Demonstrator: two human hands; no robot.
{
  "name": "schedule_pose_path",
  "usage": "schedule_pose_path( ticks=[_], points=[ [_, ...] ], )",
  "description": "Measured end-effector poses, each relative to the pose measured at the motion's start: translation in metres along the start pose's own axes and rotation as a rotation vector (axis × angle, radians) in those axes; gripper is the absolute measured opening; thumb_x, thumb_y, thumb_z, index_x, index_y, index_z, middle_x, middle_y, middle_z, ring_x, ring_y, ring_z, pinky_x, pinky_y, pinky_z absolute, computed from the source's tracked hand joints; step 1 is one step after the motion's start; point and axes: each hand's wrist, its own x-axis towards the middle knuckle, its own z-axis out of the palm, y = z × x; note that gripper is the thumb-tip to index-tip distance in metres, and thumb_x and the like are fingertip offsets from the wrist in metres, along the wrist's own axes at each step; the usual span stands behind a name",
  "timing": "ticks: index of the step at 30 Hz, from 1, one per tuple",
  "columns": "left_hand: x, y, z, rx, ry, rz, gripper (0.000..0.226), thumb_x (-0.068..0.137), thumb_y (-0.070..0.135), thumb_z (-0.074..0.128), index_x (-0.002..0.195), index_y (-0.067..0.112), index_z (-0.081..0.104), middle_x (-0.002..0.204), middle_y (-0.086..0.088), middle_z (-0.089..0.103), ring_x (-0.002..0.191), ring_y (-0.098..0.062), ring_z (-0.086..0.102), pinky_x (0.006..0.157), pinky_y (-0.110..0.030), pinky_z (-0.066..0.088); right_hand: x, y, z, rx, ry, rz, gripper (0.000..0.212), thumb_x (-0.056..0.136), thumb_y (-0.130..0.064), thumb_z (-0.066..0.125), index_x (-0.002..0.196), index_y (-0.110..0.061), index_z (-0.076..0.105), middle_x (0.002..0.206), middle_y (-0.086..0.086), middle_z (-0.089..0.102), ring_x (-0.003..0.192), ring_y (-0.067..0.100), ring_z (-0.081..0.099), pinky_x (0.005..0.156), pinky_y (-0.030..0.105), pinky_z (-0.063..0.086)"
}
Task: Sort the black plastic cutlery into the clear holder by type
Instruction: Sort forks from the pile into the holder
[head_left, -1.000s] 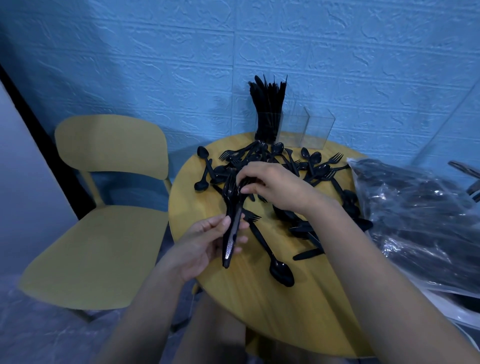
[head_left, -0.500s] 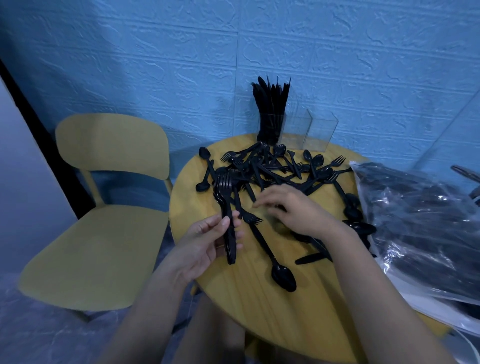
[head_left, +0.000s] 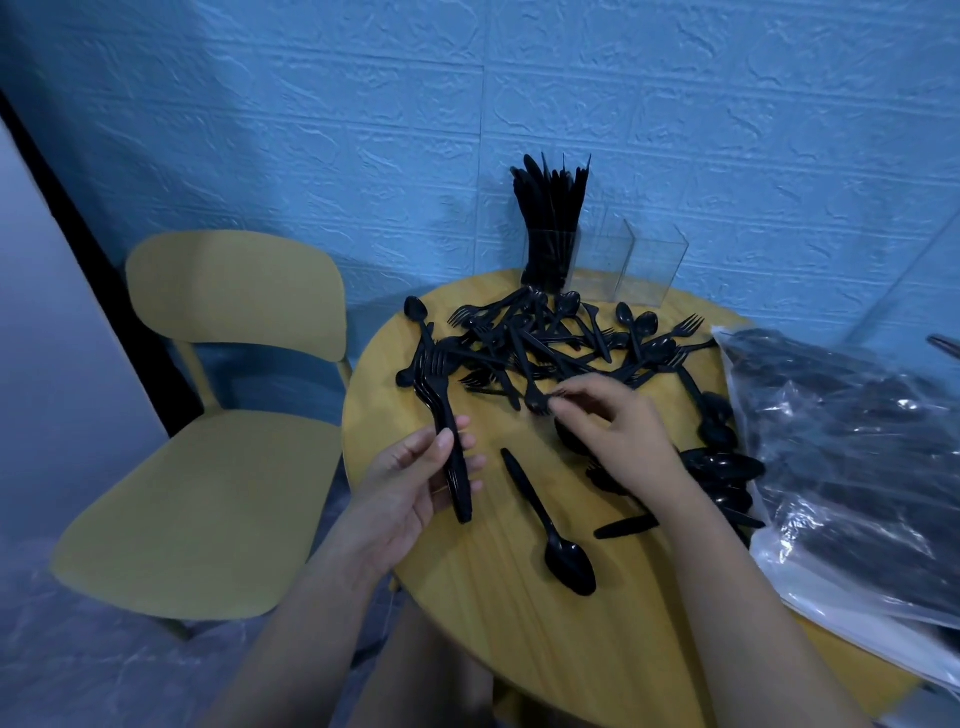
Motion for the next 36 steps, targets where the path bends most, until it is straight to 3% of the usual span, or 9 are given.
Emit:
schedule_pose_path(
  ticks=[4,10,16,19,24,29,32,34,36],
  points=[
    [0.001,-0.002,0.003,0.031,-0.006,0.017,0.034,0.082,0.017,0.053,0.113,0.003,0.060,0.083,-0.002,0.070,0.076,-0.015,0.069,0.064,-0.025,0.057,-0.002,-0.004,-0.016,0.367,0.238,0.079,0.014,0.092,-0.007,0.057,0.080,-0.015,0.060,0.071,-0.007,0.061,0.062,-0.002,0.056,0.062,0.011,0.048],
    [0.013,-0.005,0.026,0.139,0.020,0.081,0.020,0.093,0.012,0.048,0.106,0.008,0.063,0.087,-0.003,0.071,0.080,-0.018,0.070,0.066,-0.025,0.056,0.002,0.000,-0.030,0.768,0.333,0.150,0.028,0.096,0.001,0.042,0.072,-0.014,0.042,0.080,0.006,0.072,0.045,0.010,0.046,0.045,0.019,0.040],
    [0.025,-0.011,0.051,0.310,0.068,0.167,0.017,0.095,0.011,0.050,0.105,0.011,0.064,0.091,-0.003,0.073,0.083,-0.019,0.071,0.074,-0.029,0.058,0.003,-0.002,-0.038,1.022,0.097,0.088,0.025,0.065,-0.040,0.079,0.071,-0.021,0.065,0.077,0.003,0.063,0.048,0.008,0.050,0.047,0.017,0.042],
    [0.026,-0.014,0.059,0.387,0.021,0.151,0.018,0.096,0.012,0.051,0.107,0.015,0.064,0.099,-0.003,0.073,0.088,-0.018,0.071,0.075,-0.030,0.058,0.008,-0.011,-0.037,1.040,0.016,0.145,0.032,0.061,-0.036,0.082,0.071,-0.015,0.060,0.063,-0.001,0.057,0.047,0.008,0.051,0.047,0.017,0.044],
    [0.024,-0.020,0.065,0.342,-0.138,0.062,0.025,0.090,0.022,0.051,0.111,0.014,0.061,0.101,-0.004,0.073,0.090,-0.021,0.070,0.072,-0.037,0.059,0.015,-0.030,-0.025,0.735,0.095,0.189,0.018,0.083,-0.005,0.065,0.076,-0.010,0.049,0.055,0.001,0.055,0.043,0.009,0.052,0.047,0.019,0.047],
    [0.022,-0.023,0.065,0.246,-0.223,-0.013,0.030,0.082,0.022,0.054,0.109,0.011,0.060,0.088,-0.001,0.073,0.075,-0.015,0.069,0.064,-0.027,0.056,0.012,-0.026,-0.013,0.400,0.214,0.239,0.016,0.085,-0.010,0.069,0.079,-0.012,0.054,0.064,-0.004,0.060,0.047,0.006,0.054,0.050,0.021,0.048],
    [0.024,-0.026,0.063,0.241,-0.205,-0.044,0.029,0.082,0.020,0.056,0.109,0.010,0.062,0.083,0.001,0.072,0.073,-0.014,0.068,0.063,-0.026,0.055,0.000,-0.018,-0.023,-0.148,0.169,0.266,0.023,0.091,-0.038,0.058,0.100,-0.017,0.059,0.091,-0.003,0.065,0.078,0.010,0.060,0.066,0.020,0.046],
    [0.025,-0.026,0.062,0.214,-0.192,-0.050,0.028,0.084,0.016,0.055,0.110,0.008,0.062,0.084,0.000,0.071,0.073,-0.014,0.068,0.063,-0.025,0.055,-0.016,-0.006,-0.033,-0.648,0.111,0.324,0.047,0.095,-0.051,0.039,0.121,-0.014,0.052,0.119,0.005,0.059,0.106,0.024,0.056,0.084,0.032,0.043],
    [0.025,-0.025,0.060,0.187,-0.193,-0.054,0.032,0.082,0.017,0.055,0.112,0.006,0.061,0.086,-0.002,0.071,0.074,-0.015,0.068,0.063,-0.026,0.056,-0.030,0.004,-0.035,-0.875,0.014,0.467,0.058,0.095,-0.057,0.029,0.133,-0.014,0.041,0.139,0.010,0.045,0.125,0.034,0.044,0.100,0.043,0.037]
  ],
)
